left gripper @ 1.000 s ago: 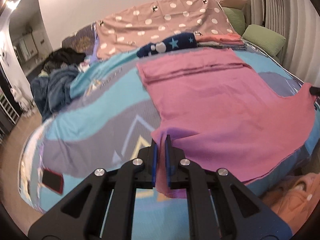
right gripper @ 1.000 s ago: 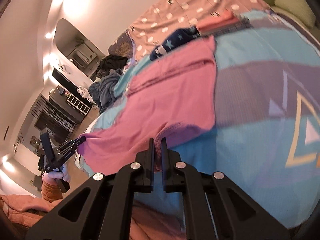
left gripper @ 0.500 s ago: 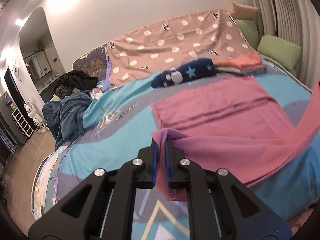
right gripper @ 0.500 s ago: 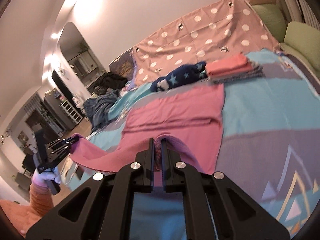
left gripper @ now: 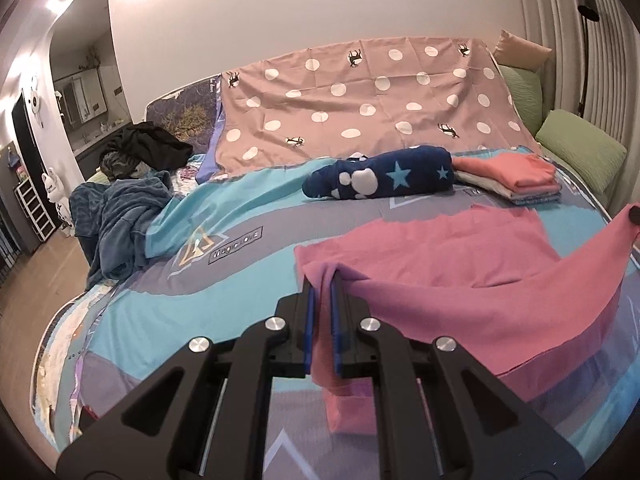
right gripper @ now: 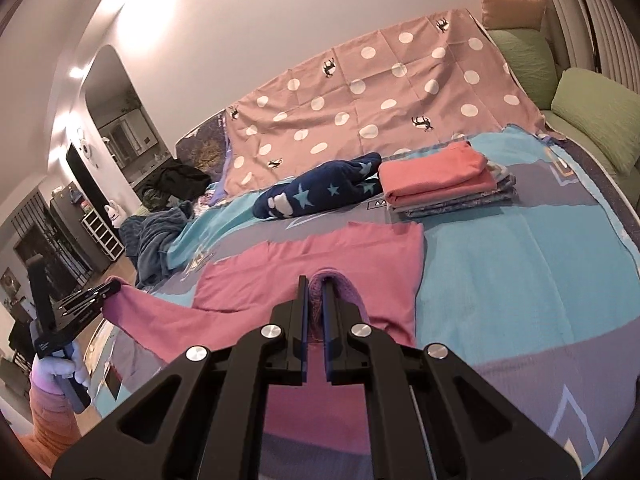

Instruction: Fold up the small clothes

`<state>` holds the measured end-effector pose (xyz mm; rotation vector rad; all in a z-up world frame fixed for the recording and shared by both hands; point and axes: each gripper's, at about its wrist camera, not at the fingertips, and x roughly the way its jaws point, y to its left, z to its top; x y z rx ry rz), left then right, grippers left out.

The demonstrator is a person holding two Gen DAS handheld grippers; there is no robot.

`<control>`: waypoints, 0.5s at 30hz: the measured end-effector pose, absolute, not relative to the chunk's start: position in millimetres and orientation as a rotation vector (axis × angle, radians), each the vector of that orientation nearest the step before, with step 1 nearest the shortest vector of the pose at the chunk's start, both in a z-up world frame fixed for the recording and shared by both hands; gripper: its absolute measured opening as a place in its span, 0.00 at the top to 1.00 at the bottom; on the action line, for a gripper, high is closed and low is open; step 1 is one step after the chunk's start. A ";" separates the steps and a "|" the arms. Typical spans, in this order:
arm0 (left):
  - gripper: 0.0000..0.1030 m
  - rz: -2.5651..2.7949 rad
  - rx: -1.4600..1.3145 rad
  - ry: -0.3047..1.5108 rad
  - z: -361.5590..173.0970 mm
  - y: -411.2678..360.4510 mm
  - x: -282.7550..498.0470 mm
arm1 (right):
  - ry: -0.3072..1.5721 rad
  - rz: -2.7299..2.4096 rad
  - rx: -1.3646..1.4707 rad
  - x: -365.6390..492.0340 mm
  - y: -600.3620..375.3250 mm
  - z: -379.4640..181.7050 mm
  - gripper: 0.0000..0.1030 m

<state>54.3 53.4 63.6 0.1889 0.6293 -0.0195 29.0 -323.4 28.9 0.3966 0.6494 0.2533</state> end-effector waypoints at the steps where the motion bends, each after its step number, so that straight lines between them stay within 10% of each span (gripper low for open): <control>1: 0.93 -0.018 0.186 0.632 63.2 52.7 61.9 | 0.650 0.249 0.401 33.4 -324.6 28.3 0.95; 15: 0.87 0.028 0.164 0.752 20.1 46.9 182.5 | 0.724 0.147 0.399 143.6 -332.9 -8.1 0.95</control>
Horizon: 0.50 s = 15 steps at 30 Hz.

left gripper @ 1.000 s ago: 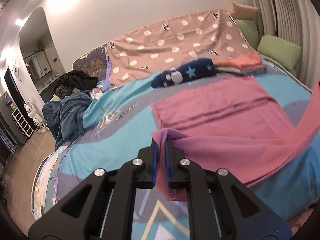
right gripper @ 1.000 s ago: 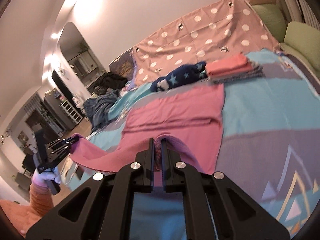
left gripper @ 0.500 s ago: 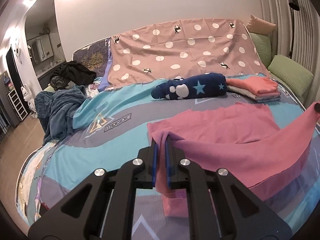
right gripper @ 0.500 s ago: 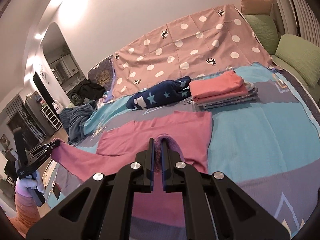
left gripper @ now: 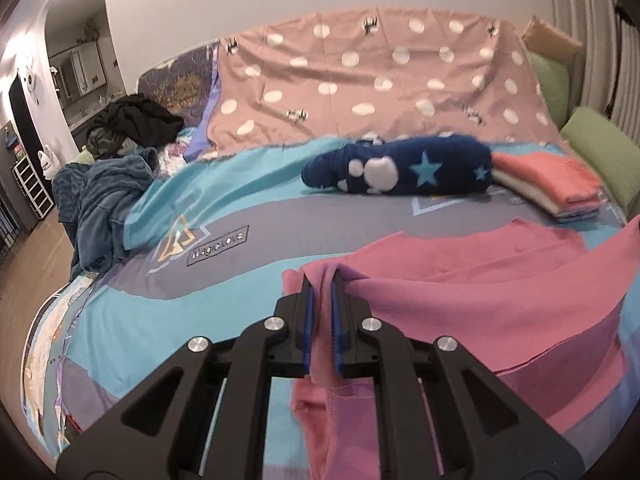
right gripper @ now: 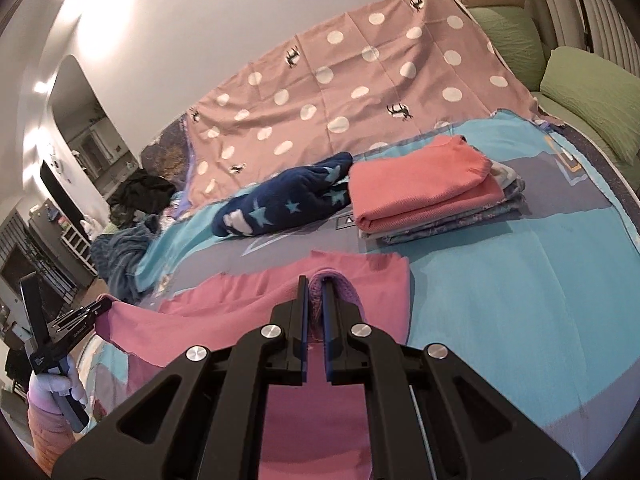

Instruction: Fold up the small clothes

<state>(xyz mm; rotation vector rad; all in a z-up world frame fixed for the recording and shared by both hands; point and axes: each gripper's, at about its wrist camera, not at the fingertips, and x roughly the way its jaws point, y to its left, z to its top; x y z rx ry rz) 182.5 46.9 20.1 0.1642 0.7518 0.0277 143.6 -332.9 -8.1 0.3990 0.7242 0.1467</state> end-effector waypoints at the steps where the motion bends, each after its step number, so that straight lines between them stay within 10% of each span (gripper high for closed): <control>1: 0.84 0.048 0.177 0.764 7.5 46.4 197.6 | 0.741 0.126 0.374 154.5 -330.7 -15.4 0.95; 15: 0.45 0.034 0.334 0.777 -44.3 66.9 185.5 | 0.877 0.096 0.229 173.2 -346.1 -66.3 0.72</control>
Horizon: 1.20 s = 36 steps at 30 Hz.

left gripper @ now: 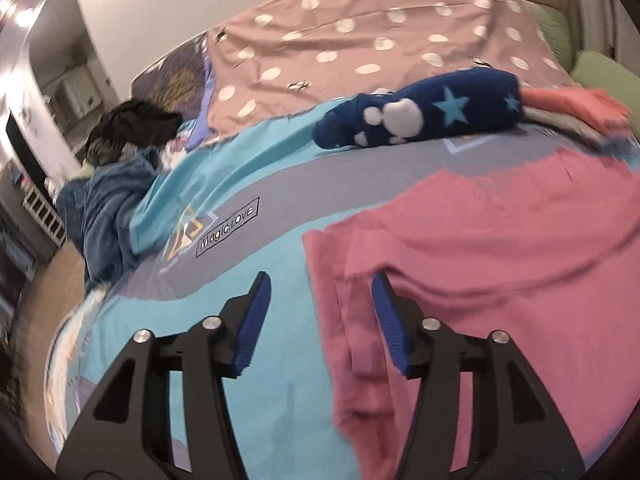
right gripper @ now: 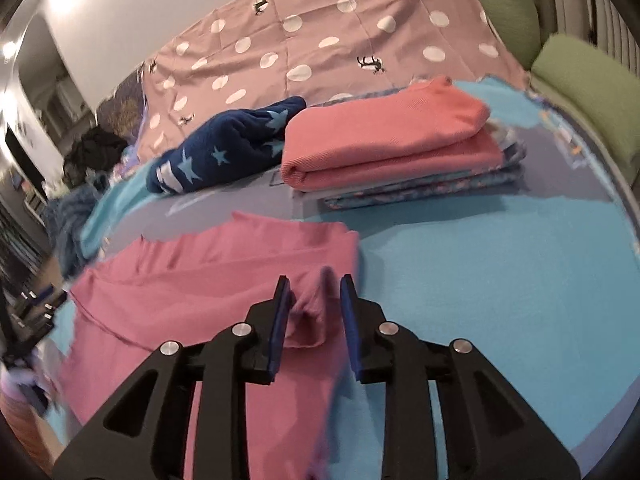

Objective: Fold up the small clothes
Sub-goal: 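Open both grippers and release the folded hem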

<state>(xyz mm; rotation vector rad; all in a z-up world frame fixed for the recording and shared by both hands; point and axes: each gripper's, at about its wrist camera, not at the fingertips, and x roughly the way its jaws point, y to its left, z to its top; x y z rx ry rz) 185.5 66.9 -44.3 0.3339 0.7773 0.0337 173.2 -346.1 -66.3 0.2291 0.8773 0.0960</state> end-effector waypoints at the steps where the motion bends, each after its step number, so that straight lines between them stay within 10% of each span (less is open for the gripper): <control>1: 0.44 0.011 0.368 0.771 -45.6 64.4 176.1 | 0.874 0.096 0.179 168.4 -344.0 -65.0 0.69; 11: 0.37 -0.027 0.576 0.801 -81.1 43.8 183.6 | 0.971 0.157 -0.209 156.6 -304.3 -99.4 0.51; 31: 0.31 -0.105 0.025 0.840 -68.0 99.4 287.9 | 0.905 0.087 0.365 230.2 -370.2 -102.2 0.51; 34: 0.58 -0.140 0.052 0.888 -80.3 84.3 297.9 | 0.892 0.109 0.341 235.1 -362.7 -98.6 0.51; 35: 0.90 -0.164 0.046 0.916 -84.9 82.6 302.0 | 0.885 0.111 0.320 236.1 -358.2 -96.5 0.56; 36: 0.97 -0.190 0.025 0.944 -89.1 81.3 307.2 | 0.880 0.115 0.306 236.2 -356.0 -95.9 0.67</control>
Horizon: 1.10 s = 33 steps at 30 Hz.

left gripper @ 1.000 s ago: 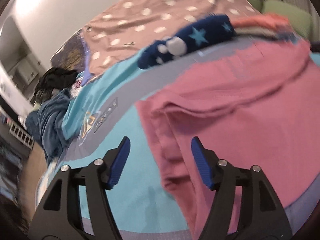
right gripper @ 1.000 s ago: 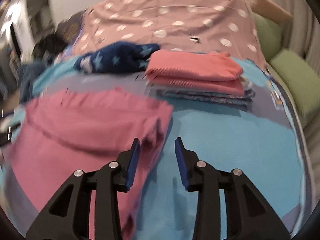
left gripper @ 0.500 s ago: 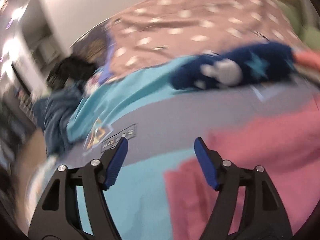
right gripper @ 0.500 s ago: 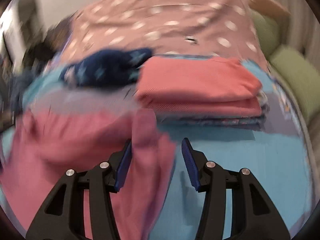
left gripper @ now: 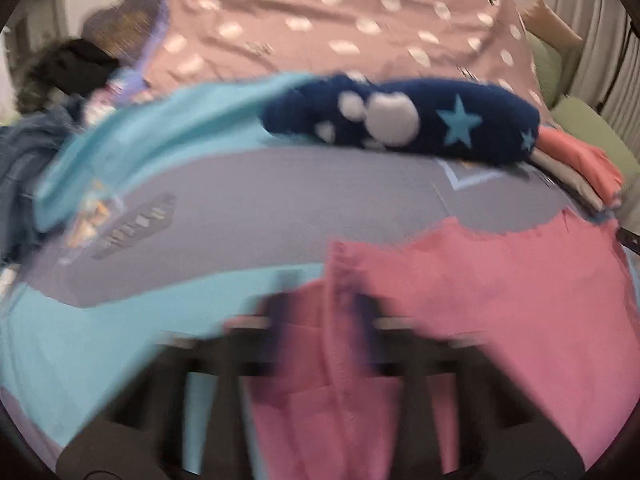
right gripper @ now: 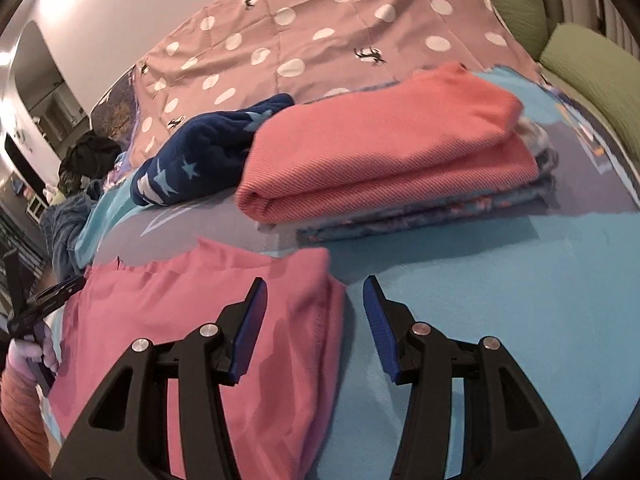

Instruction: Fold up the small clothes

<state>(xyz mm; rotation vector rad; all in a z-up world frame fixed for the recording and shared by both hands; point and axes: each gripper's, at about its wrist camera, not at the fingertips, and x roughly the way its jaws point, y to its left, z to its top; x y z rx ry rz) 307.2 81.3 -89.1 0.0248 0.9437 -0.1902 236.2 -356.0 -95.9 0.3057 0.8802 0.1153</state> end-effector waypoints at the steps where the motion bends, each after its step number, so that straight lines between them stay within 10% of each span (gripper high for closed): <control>1: 0.97 -0.197 0.001 0.942 -89.6 81.3 308.8 | 0.876 0.115 0.291 235.5 -354.0 -94.6 0.96; 15: 0.98 -0.093 0.017 0.650 -5.8 95.5 273.4 | 0.750 0.119 0.240 243.5 -343.5 -60.5 0.94; 17: 0.97 -0.044 0.050 0.689 -22.6 97.8 284.1 | 0.838 0.072 0.176 256.9 -338.2 -80.3 0.79; 25: 0.62 -0.095 0.019 0.797 -56.4 109.7 252.5 | 0.883 0.042 0.223 204.6 -352.8 -88.0 0.74; 33: 0.58 -0.243 -0.117 0.834 -55.2 120.7 113.1 | 0.897 0.196 0.368 66.4 -357.1 -85.0 0.73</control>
